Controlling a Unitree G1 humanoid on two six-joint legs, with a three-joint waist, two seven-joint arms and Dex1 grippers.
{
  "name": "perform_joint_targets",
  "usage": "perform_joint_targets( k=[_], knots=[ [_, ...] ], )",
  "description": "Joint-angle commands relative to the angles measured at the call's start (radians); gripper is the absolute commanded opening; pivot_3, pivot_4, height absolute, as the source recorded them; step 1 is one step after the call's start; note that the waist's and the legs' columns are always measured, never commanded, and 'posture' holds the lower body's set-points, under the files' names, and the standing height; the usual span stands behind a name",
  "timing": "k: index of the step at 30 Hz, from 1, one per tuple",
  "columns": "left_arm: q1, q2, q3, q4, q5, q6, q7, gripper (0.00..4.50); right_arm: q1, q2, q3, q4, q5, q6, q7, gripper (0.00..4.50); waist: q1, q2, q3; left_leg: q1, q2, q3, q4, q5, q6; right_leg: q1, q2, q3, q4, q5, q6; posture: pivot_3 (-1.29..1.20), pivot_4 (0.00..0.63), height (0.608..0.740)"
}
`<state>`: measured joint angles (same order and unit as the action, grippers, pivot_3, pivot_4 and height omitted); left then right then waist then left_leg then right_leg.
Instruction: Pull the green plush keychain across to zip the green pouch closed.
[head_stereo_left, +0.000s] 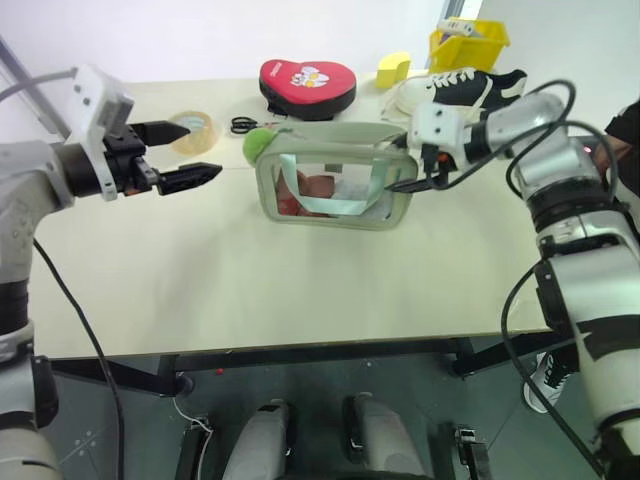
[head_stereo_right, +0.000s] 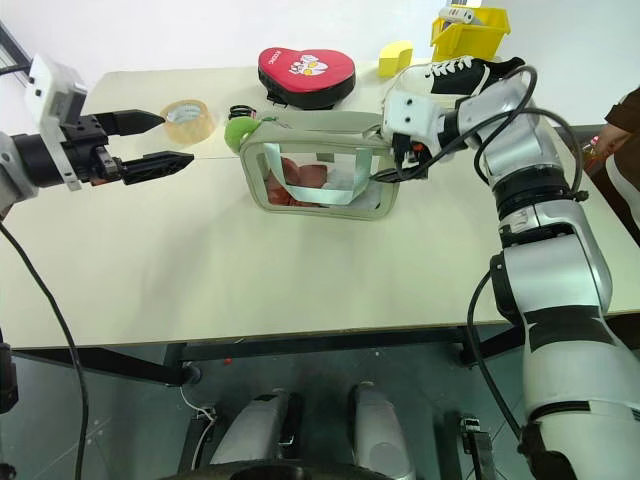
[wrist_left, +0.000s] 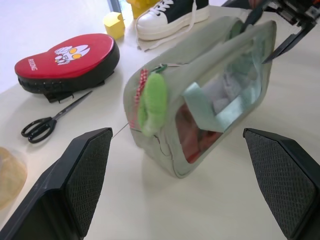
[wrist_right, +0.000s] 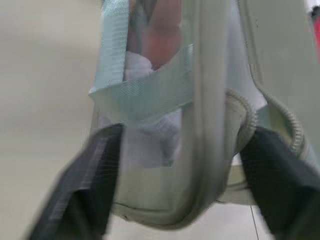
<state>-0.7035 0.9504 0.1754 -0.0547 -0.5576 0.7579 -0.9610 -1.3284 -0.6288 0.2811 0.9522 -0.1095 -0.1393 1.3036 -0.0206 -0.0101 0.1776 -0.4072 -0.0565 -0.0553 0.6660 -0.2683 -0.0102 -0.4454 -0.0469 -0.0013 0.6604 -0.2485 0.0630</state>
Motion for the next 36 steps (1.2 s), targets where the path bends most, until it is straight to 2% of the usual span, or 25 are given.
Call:
perform_joint_targets(
  k=[1, 5, 11, 12, 13, 18, 19, 23, 28, 32, 36],
  knots=[
    [-0.006, 0.011, 0.025, -0.028, -0.005, -0.006, 0.003, 4.50, -0.060, 0.039, -0.037, -0.158, 0.039, 0.143, 0.008, 3.62, -0.001, 0.000, 0.000, 0.000, 0.000, 0.000, 0.000, 0.000, 0.000, 0.000, 0.000, 0.000, 0.000, 0.000, 0.000, 0.00, 0.150, 0.740],
    [-0.019, -0.002, 0.009, -0.029, -0.001, -0.008, 0.010, 4.50, -0.033, 0.110, -0.021, -0.224, 0.018, 0.224, -0.034, 3.62, 0.001, 0.000, 0.000, 0.000, 0.000, 0.000, 0.000, 0.000, 0.000, 0.000, 0.000, 0.000, 0.001, 0.000, 0.000, 0.00, 0.150, 0.740],
    [-0.009, -0.011, 0.010, -0.050, -0.004, -0.002, 0.020, 4.50, -0.035, 0.185, 0.002, -0.125, -0.032, 0.183, -0.130, 3.62, 0.010, 0.000, 0.000, -0.001, 0.000, 0.000, 0.001, 0.001, -0.001, 0.000, -0.001, 0.000, 0.001, 0.000, 0.000, 0.00, 0.150, 0.740],
    [-0.005, -0.011, 0.011, -0.056, -0.006, 0.000, 0.022, 4.50, -0.038, 0.188, 0.001, -0.113, -0.034, 0.177, -0.134, 3.12, 0.009, 0.000, 0.000, -0.001, -0.001, -0.001, 0.001, 0.001, -0.001, 0.000, -0.001, 0.000, 0.001, 0.000, 0.000, 0.00, 0.150, 0.740],
    [0.003, -0.011, 0.020, -0.064, -0.010, 0.007, 0.028, 4.50, -0.040, 0.187, 0.002, -0.102, -0.033, 0.169, -0.128, 2.86, 0.007, 0.000, 0.000, -0.001, -0.001, 0.000, 0.001, 0.001, -0.001, 0.000, -0.001, 0.000, 0.001, 0.000, 0.000, 0.00, 0.150, 0.740],
    [0.034, -0.006, 0.045, -0.087, -0.021, 0.019, 0.049, 4.50, -0.057, 0.192, -0.006, -0.095, -0.020, 0.152, -0.099, 0.32, -0.001, 0.000, 0.000, -0.001, 0.000, 0.000, 0.000, 0.001, -0.001, -0.001, 0.000, 0.000, 0.001, 0.000, 0.000, 0.00, 0.150, 0.740],
    [0.037, -0.006, 0.049, -0.089, -0.023, 0.021, 0.052, 4.50, -0.062, 0.198, -0.010, -0.114, -0.010, 0.161, -0.086, 0.08, -0.002, 0.000, 0.000, -0.001, 0.000, 0.000, 0.000, 0.001, -0.001, -0.001, 0.000, 0.000, 0.001, 0.000, 0.000, 0.00, 0.150, 0.740],
    [0.045, 0.003, 0.058, -0.089, -0.026, 0.020, 0.061, 4.50, -0.060, 0.216, -0.014, -0.235, 0.020, 0.224, -0.049, 0.08, -0.002, 0.000, 0.000, -0.001, 0.000, -0.001, 0.000, 0.001, -0.001, -0.001, 0.000, 0.000, 0.001, 0.000, 0.000, 0.00, 0.150, 0.740],
    [0.065, 0.025, 0.083, -0.088, -0.028, 0.021, 0.055, 4.50, 0.046, 0.203, 0.004, -0.497, 0.060, 0.397, 0.024, 0.08, 0.001, 0.000, 0.000, -0.001, 0.000, -0.001, 0.000, 0.000, -0.001, -0.002, 0.000, 0.000, 0.002, 0.000, 0.000, 0.00, 0.150, 0.740],
    [0.070, 0.019, 0.082, -0.094, -0.032, 0.021, 0.063, 4.50, 0.153, 0.217, 0.041, -0.610, 0.040, 0.467, -0.015, 0.08, 0.010, -0.001, 0.000, -0.001, 0.000, -0.001, 0.001, -0.001, 0.001, -0.001, 0.000, 0.000, 0.001, 0.000, 0.000, 0.00, 0.150, 0.740],
    [0.060, 0.017, 0.074, -0.092, -0.034, 0.021, 0.064, 4.50, 0.187, 0.215, 0.064, -0.699, 0.042, 0.562, -0.021, 0.08, 0.007, -0.001, 0.000, 0.000, 0.000, -0.001, 0.002, -0.001, 0.002, 0.000, 0.000, 0.000, 0.002, 0.000, 0.000, 0.00, 0.150, 0.740]
  ],
)
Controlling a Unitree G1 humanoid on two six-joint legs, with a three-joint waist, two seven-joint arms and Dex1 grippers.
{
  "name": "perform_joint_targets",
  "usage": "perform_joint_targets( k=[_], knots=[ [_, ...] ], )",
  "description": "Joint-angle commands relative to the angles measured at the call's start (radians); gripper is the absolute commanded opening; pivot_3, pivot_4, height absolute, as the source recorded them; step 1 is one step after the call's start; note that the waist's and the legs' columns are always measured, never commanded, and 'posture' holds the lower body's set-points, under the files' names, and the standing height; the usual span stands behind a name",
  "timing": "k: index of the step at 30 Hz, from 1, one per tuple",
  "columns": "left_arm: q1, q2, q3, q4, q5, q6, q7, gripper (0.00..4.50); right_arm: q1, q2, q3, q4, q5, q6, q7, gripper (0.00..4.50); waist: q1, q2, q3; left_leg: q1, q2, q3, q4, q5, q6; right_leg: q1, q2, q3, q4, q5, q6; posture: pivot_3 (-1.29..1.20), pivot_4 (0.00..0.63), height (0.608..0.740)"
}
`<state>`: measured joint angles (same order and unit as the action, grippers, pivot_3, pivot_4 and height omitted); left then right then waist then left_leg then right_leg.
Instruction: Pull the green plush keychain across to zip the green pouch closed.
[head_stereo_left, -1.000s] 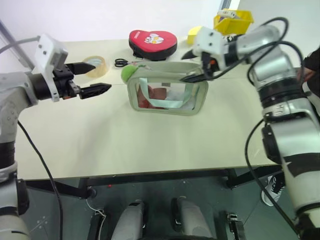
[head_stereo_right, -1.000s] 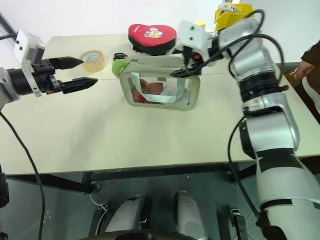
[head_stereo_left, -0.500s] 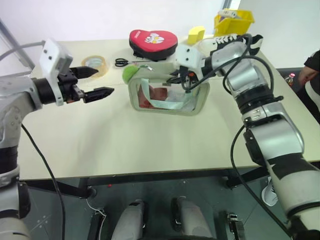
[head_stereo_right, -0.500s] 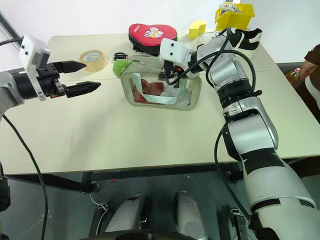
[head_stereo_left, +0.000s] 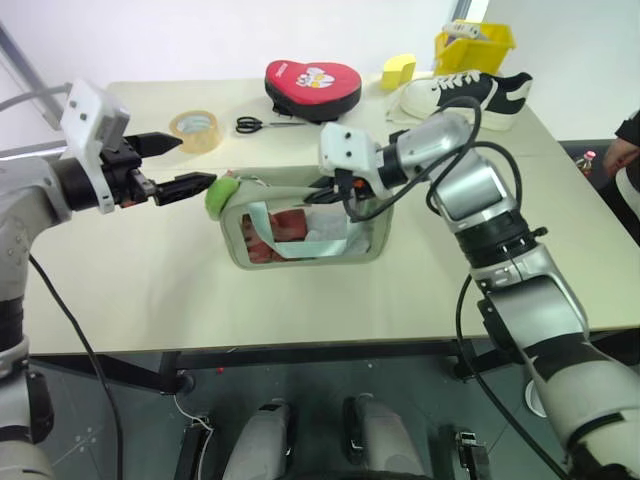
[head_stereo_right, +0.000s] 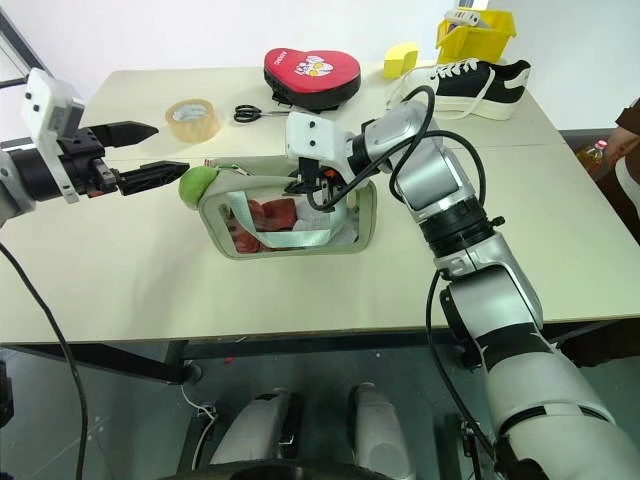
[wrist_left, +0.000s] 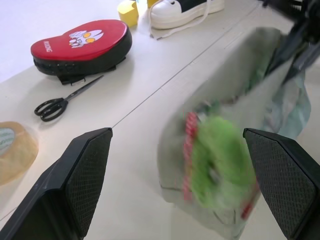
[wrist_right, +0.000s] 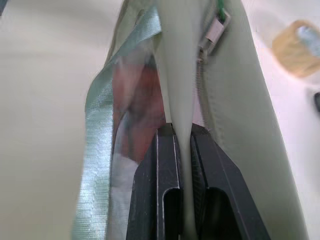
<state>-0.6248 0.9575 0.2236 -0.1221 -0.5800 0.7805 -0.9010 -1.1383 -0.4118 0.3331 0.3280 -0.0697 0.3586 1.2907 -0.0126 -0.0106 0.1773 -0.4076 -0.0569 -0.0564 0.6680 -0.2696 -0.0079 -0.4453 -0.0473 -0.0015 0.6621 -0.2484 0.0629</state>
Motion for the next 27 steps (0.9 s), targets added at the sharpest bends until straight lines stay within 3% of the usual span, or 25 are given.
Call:
perform_joint_targets(
  k=[1, 3, 4, 7, 11, 16, 23, 25, 27],
  knots=[
    [-0.023, 0.013, 0.024, -0.018, -0.009, -0.004, 0.000, 4.50, -0.006, -0.002, 0.012, -0.090, 0.004, 0.091, -0.014, 0.08, -0.002, 0.000, 0.000, 0.000, 0.000, 0.000, 0.000, 0.000, 0.000, 0.000, 0.000, 0.000, 0.001, 0.000, 0.000, 0.00, 0.150, 0.740],
    [-0.029, 0.017, 0.019, -0.003, -0.004, -0.011, -0.007, 4.50, -0.012, -0.008, 0.010, -0.120, 0.013, 0.146, -0.016, 0.08, -0.004, 0.000, 0.000, 0.001, 0.000, -0.001, 0.000, 0.000, 0.000, 0.000, 0.001, 0.000, 0.001, 0.000, 0.000, 0.00, 0.150, 0.740],
    [-0.033, 0.017, 0.015, 0.001, -0.001, -0.014, -0.010, 4.50, -0.015, -0.015, 0.005, -0.139, 0.024, 0.176, -0.010, 0.39, -0.004, 0.000, 0.000, 0.001, 0.000, -0.001, -0.001, 0.000, 0.000, 0.000, 0.001, 0.000, 0.002, 0.000, 0.000, 0.00, 0.150, 0.740],
    [-0.047, 0.013, 0.002, 0.013, 0.006, -0.019, -0.015, 4.50, -0.033, -0.037, -0.027, -0.194, 0.069, 0.267, 0.002, 1.55, -0.003, 0.000, 0.000, 0.001, 0.000, -0.001, -0.001, 0.000, 0.000, 0.000, 0.001, 0.000, 0.001, 0.000, 0.000, 0.00, 0.150, 0.740],
    [-0.045, 0.024, 0.002, 0.024, 0.007, -0.020, -0.030, 4.50, -0.047, -0.128, -0.075, -0.258, 0.121, 0.326, 0.028, 3.61, 0.002, 0.000, 0.000, 0.000, 0.000, -0.001, -0.001, 0.000, 0.000, 0.000, 0.000, 0.000, 0.000, 0.000, 0.000, 0.00, 0.150, 0.740],
    [-0.014, 0.068, 0.007, 0.018, 0.007, -0.014, -0.072, 4.50, 0.001, -0.312, -0.095, -0.308, 0.149, 0.326, 0.090, 3.61, 0.000, 0.000, 0.000, 0.000, 0.000, 0.000, -0.001, 0.000, 0.000, 0.000, 0.000, 0.000, -0.001, 0.000, 0.000, 0.00, 0.150, 0.740],
    [0.008, 0.117, -0.032, -0.008, 0.015, -0.019, -0.144, 4.50, 0.113, -0.350, -0.088, -0.301, 0.139, 0.272, 0.030, 3.61, -0.007, 0.000, 0.000, 0.001, 0.001, 0.000, -0.002, 0.000, 0.000, 0.000, 0.001, 0.000, -0.001, 0.000, 0.000, 0.00, 0.150, 0.740],
    [0.001, 0.131, -0.030, 0.004, 0.011, -0.012, -0.156, 4.50, 0.111, -0.338, -0.094, -0.288, 0.150, 0.278, 0.013, 3.08, -0.005, 0.001, 0.001, 0.000, 0.001, 0.000, -0.002, 0.000, 0.000, 0.000, 0.000, 0.000, -0.001, 0.000, 0.000, 0.00, 0.150, 0.740],
    [0.000, 0.139, -0.032, 0.009, 0.012, -0.008, -0.163, 4.50, 0.112, -0.328, -0.097, -0.280, 0.161, 0.284, 0.000, 2.25, -0.003, 0.001, 0.000, 0.000, 0.001, 0.000, -0.002, 0.000, 0.000, 0.000, 0.000, 0.000, -0.001, 0.000, 0.000, 0.00, 0.150, 0.740]
  ],
)
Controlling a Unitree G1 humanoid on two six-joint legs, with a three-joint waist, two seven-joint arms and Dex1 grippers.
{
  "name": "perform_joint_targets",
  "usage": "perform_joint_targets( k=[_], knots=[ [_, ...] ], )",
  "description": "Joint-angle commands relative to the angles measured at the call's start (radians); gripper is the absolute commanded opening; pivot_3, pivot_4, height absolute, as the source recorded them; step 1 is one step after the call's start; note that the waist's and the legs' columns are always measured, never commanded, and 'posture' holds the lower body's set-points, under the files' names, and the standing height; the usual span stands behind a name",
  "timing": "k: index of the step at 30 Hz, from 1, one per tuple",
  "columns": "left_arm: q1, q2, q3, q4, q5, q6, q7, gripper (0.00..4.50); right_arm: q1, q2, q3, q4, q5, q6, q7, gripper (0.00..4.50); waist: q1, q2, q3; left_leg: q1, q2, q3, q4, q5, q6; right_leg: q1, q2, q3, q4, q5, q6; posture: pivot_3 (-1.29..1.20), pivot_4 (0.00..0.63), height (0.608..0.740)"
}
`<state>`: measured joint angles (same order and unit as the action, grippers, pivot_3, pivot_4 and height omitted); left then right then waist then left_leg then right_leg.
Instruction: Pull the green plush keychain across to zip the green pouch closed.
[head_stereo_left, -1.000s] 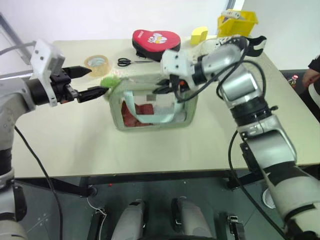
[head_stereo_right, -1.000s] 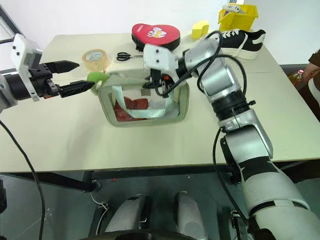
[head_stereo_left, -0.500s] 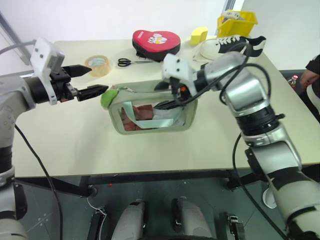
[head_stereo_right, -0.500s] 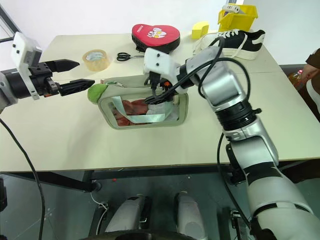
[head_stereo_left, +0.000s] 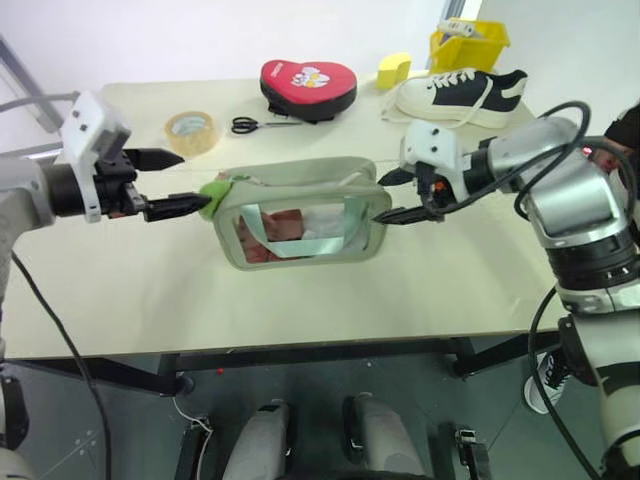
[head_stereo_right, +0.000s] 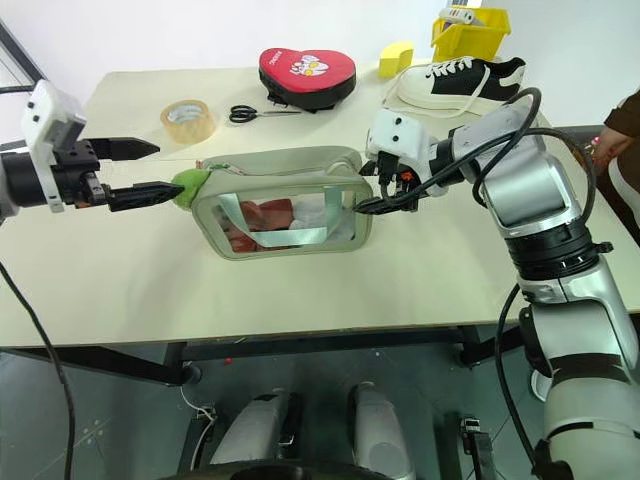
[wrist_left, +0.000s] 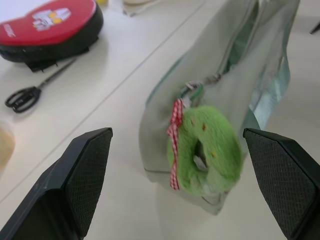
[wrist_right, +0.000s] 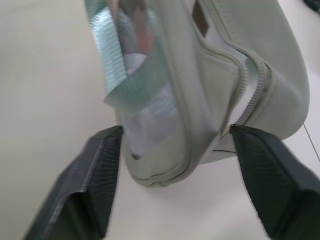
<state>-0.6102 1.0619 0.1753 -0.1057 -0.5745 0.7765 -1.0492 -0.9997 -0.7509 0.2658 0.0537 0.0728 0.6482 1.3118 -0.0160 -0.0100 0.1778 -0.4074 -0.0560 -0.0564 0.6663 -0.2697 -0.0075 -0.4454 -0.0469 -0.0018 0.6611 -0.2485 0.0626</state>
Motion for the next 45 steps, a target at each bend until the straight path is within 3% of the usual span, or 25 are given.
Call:
perform_joint_targets(
  k=[1, 4, 5, 10, 13, 20, 26, 36, 37, 43, 45],
  knots=[
    [-0.010, 0.036, 0.017, -0.007, 0.007, -0.005, -0.017, 4.50, -0.026, 0.015, -0.029, -0.004, 0.022, -0.005, -0.025, 1.71, 0.001, 0.000, 0.000, 0.000, 0.000, 0.000, 0.000, 0.000, 0.000, 0.000, 0.000, 0.000, 0.000, 0.000, 0.000, 0.00, 0.150, 0.740],
    [0.028, 0.024, -0.012, -0.032, 0.028, -0.019, -0.006, 4.50, -0.020, 0.024, -0.024, -0.003, 0.024, -0.011, -0.043, 0.21, 0.002, 0.000, 0.000, 0.000, 0.000, 0.000, 0.000, 0.000, 0.000, 0.000, 0.000, 0.000, 0.000, 0.000, 0.000, 0.00, 0.150, 0.740],
    [0.041, 0.015, -0.021, -0.046, 0.030, -0.019, -0.002, 4.50, -0.017, 0.026, -0.022, -0.003, 0.022, -0.020, -0.049, 0.05, 0.002, 0.000, 0.000, 0.000, 0.000, 0.000, 0.000, 0.000, 0.000, 0.000, 0.000, 0.000, 0.000, 0.000, 0.000, 0.00, 0.150, 0.740],
    [0.044, -0.027, -0.028, -0.050, 0.033, -0.011, 0.034, 4.50, 0.000, 0.025, -0.019, -0.014, 0.022, -0.034, -0.065, 0.05, 0.003, -0.001, 0.000, 0.000, 0.000, 0.000, 0.000, 0.000, 0.000, 0.000, 0.000, 0.000, 0.000, 0.000, 0.000, 0.00, 0.150, 0.740],
    [0.031, -0.041, -0.027, -0.033, 0.041, -0.019, 0.050, 3.62, 0.005, 0.023, -0.020, -0.024, 0.029, -0.026, -0.067, 0.00, 0.003, -0.001, 0.000, 0.000, 0.000, 0.000, 0.000, 0.000, 0.000, 0.000, 0.000, 0.000, 0.000, 0.000, 0.000, 0.00, 0.150, 0.740],
    [-0.049, -0.041, -0.049, 0.025, 0.068, -0.046, 0.033, 0.05, 0.017, 0.020, -0.016, -0.036, 0.034, -0.027, -0.074, 0.00, 0.002, -0.001, 0.000, 0.000, 0.000, 0.000, 0.000, 0.000, 0.000, 0.000, 0.000, 0.000, 0.000, 0.000, 0.000, 0.00, 0.150, 0.740],
    [-0.209, -0.106, -0.081, 0.077, 0.045, -0.007, 0.021, 0.05, 0.021, 0.016, -0.015, -0.039, 0.037, -0.030, -0.073, 0.00, 0.004, -0.001, 0.000, 0.000, 0.000, 0.000, 0.001, 0.000, 0.000, 0.001, 0.000, -0.001, 0.000, 0.000, 0.000, 0.00, 0.150, 0.740],
    [-0.185, -0.225, -0.242, 0.065, 0.183, -0.135, 0.028, 0.05, 0.016, 0.025, -0.016, -0.045, 0.043, -0.014, -0.095, 0.00, 0.003, -0.001, 0.000, 0.000, 0.000, 0.000, 0.001, 0.000, 0.000, 0.001, 0.000, 0.000, 0.000, 0.000, 0.000, 0.00, 0.150, 0.740],
    [-0.187, -0.227, -0.233, 0.067, 0.174, -0.129, 0.021, 0.73, 0.017, 0.024, -0.016, -0.046, 0.043, -0.014, -0.096, 0.00, 0.004, -0.001, 0.000, 0.000, 0.000, 0.000, 0.001, 0.000, 0.000, 0.001, 0.000, 0.000, 0.000, 0.000, 0.000, 0.00, 0.150, 0.740],
    [-0.236, -0.181, -0.199, 0.089, 0.161, -0.086, -0.021, 3.58, 0.026, 0.017, -0.022, -0.046, 0.043, -0.014, -0.102, 0.00, 0.004, -0.001, 0.000, 0.000, 0.000, 0.000, 0.001, 0.000, 0.000, 0.001, 0.000, 0.000, 0.000, 0.000, 0.000, 0.00, 0.150, 0.740],
    [-0.219, -0.121, -0.187, 0.069, 0.144, -0.086, -0.091, 3.58, 0.028, 0.016, -0.023, -0.049, 0.045, -0.013, -0.103, 0.00, -0.003, -0.001, 0.000, 0.000, 0.000, 0.000, 0.001, 0.000, 0.000, 0.001, 0.000, 0.000, 0.000, 0.000, 0.000, 0.00, 0.150, 0.740]
  ],
)
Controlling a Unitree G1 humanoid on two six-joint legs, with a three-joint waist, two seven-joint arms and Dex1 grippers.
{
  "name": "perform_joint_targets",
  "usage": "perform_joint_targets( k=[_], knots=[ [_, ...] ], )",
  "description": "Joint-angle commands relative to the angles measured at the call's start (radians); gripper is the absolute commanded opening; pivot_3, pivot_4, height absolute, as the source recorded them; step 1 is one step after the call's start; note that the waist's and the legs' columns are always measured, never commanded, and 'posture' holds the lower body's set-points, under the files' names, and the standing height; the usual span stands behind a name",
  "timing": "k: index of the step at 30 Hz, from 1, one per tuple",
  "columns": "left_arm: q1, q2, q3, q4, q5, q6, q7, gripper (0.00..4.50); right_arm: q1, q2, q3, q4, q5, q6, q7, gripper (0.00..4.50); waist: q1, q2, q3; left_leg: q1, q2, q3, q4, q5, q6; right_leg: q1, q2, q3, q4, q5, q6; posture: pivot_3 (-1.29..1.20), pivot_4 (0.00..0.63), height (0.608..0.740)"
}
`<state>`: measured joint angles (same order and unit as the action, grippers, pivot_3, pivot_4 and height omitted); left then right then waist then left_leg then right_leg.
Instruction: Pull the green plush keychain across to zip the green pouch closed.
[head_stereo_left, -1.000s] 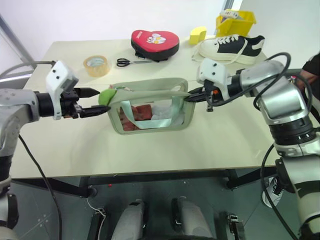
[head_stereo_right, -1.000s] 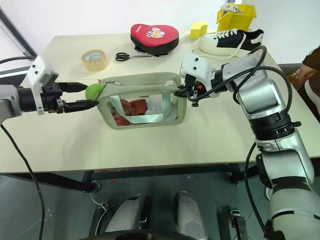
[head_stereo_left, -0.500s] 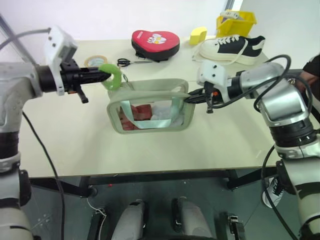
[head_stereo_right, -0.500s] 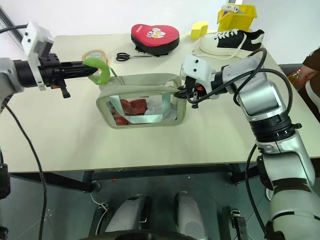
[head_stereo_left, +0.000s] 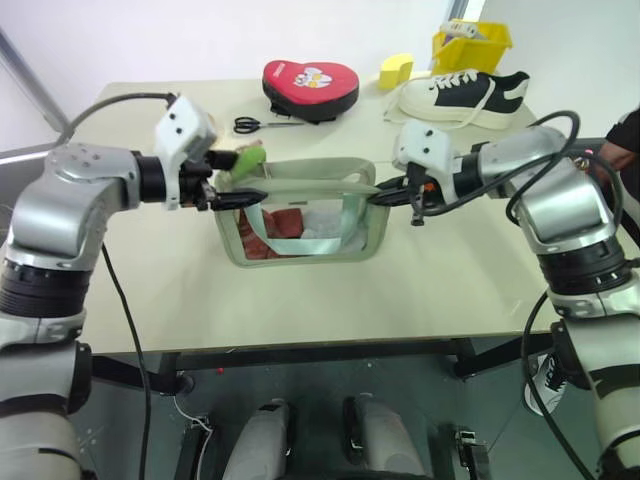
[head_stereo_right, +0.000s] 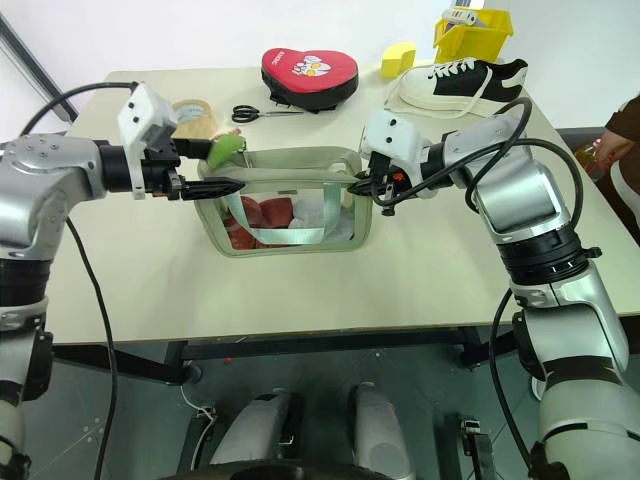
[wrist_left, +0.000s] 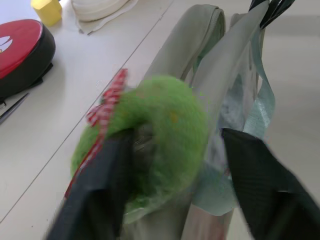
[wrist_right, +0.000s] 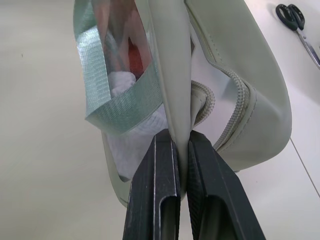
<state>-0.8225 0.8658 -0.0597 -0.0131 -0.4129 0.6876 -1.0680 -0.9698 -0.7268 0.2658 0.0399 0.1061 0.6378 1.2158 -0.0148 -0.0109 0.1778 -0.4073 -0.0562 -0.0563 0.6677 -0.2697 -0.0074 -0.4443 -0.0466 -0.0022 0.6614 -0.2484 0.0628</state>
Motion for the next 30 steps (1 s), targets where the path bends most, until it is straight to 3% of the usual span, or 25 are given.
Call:
perform_joint_targets(
  k=[1, 5, 15, 20, 30],
  knots=[
    [0.004, 0.104, 0.055, -0.026, -0.021, 0.001, -0.095, 3.58, -0.001, -0.009, -0.023, -0.035, 0.012, -0.002, -0.008, 0.00, -0.005, 0.000, 0.000, 0.000, 0.000, 0.000, 0.000, 0.000, 0.000, 0.000, 0.000, 0.000, 0.000, 0.000, 0.000, 0.00, 0.150, 0.740],
    [0.043, 0.145, 0.056, 0.016, 0.015, -0.038, -0.095, 3.58, -0.002, -0.009, -0.021, -0.028, 0.014, -0.005, -0.011, 0.00, 0.000, 0.000, 0.000, 0.000, 0.000, 0.000, -0.001, 0.000, 0.000, 0.000, 0.000, 0.000, 0.000, 0.000, 0.000, 0.00, 0.150, 0.740],
    [0.187, 0.082, 0.038, 0.014, 0.065, -0.098, -0.045, 3.58, -0.009, -0.011, -0.014, -0.023, 0.016, -0.005, -0.008, 0.00, 0.002, 0.000, 0.000, 0.000, 0.000, 0.000, 0.000, 0.000, 0.000, 0.000, 0.000, 0.000, 0.000, 0.000, 0.000, 0.00, 0.150, 0.740],
    [0.163, 0.032, 0.051, 0.041, 0.085, -0.112, 0.000, 3.58, -0.013, -0.013, -0.011, -0.026, 0.015, 0.000, -0.007, 0.00, 0.003, 0.000, 0.000, 0.000, 0.000, 0.000, 0.000, 0.000, 0.000, 0.000, 0.000, 0.000, 0.000, 0.000, 0.000, 0.00, 0.150, 0.740],
    [0.107, 0.034, 0.074, 0.037, 0.060, -0.077, -0.015, 3.58, -0.017, -0.013, -0.011, -0.024, 0.013, 0.000, -0.013, 0.00, 0.002, 0.000, 0.000, 0.000, 0.000, 0.000, 0.000, 0.000, 0.000, 0.000, 0.000, 0.000, 0.000, 0.000, 0.000, 0.00, 0.150, 0.740]
  ],
)
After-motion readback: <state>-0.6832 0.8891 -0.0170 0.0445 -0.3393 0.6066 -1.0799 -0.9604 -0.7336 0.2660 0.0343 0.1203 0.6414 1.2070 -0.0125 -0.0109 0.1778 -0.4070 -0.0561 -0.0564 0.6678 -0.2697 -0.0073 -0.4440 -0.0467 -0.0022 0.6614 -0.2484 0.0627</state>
